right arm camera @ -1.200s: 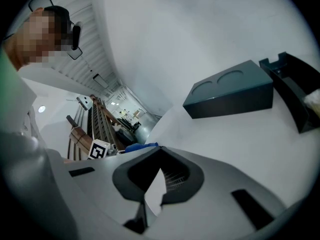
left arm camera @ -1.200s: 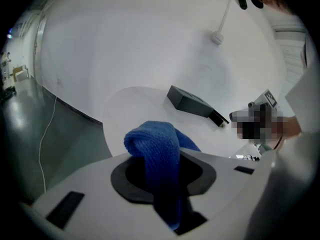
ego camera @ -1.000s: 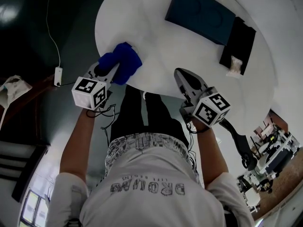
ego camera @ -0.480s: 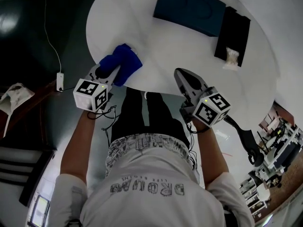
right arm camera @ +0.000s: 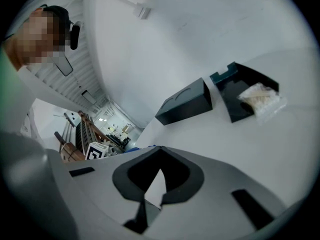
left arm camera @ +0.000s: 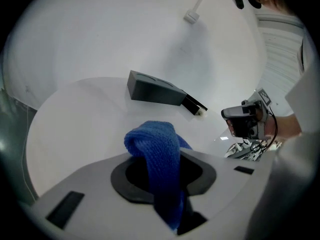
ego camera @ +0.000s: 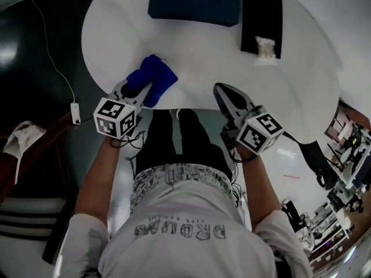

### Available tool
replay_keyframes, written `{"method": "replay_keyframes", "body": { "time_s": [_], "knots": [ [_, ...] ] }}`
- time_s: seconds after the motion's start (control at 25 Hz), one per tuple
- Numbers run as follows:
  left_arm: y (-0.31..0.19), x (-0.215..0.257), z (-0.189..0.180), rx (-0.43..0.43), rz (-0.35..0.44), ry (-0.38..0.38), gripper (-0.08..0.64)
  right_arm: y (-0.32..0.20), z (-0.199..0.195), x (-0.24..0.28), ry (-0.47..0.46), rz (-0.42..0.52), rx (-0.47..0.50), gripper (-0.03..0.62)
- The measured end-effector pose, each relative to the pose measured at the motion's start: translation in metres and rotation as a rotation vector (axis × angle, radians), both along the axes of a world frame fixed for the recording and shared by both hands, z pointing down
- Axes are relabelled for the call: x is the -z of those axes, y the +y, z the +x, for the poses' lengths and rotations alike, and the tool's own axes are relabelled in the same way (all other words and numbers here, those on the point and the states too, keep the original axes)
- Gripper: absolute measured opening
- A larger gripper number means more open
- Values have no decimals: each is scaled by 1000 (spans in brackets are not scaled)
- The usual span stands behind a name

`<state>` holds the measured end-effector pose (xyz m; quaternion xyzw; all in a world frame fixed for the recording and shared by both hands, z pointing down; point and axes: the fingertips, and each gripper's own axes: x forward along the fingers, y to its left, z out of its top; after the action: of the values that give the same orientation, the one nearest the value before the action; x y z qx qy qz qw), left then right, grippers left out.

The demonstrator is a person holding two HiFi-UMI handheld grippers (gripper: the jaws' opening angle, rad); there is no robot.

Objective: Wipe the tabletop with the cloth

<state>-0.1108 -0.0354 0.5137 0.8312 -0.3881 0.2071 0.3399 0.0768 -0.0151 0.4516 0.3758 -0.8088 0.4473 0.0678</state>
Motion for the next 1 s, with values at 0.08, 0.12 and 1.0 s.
{"method": "replay_keyframes", "body": {
  "time_s": [0.08,0.12,1.0],
  "knots": [
    [2,0,13,-26,-2,5,120,4,11,1,2,-4,-26,8],
    [3,1,21,-40,-4,7,120,7,17,2,6,-8,-37,8],
    [16,4,160,-336,-29,45,120,41,118,-2,-26,-9,-285,8]
  ]
}}
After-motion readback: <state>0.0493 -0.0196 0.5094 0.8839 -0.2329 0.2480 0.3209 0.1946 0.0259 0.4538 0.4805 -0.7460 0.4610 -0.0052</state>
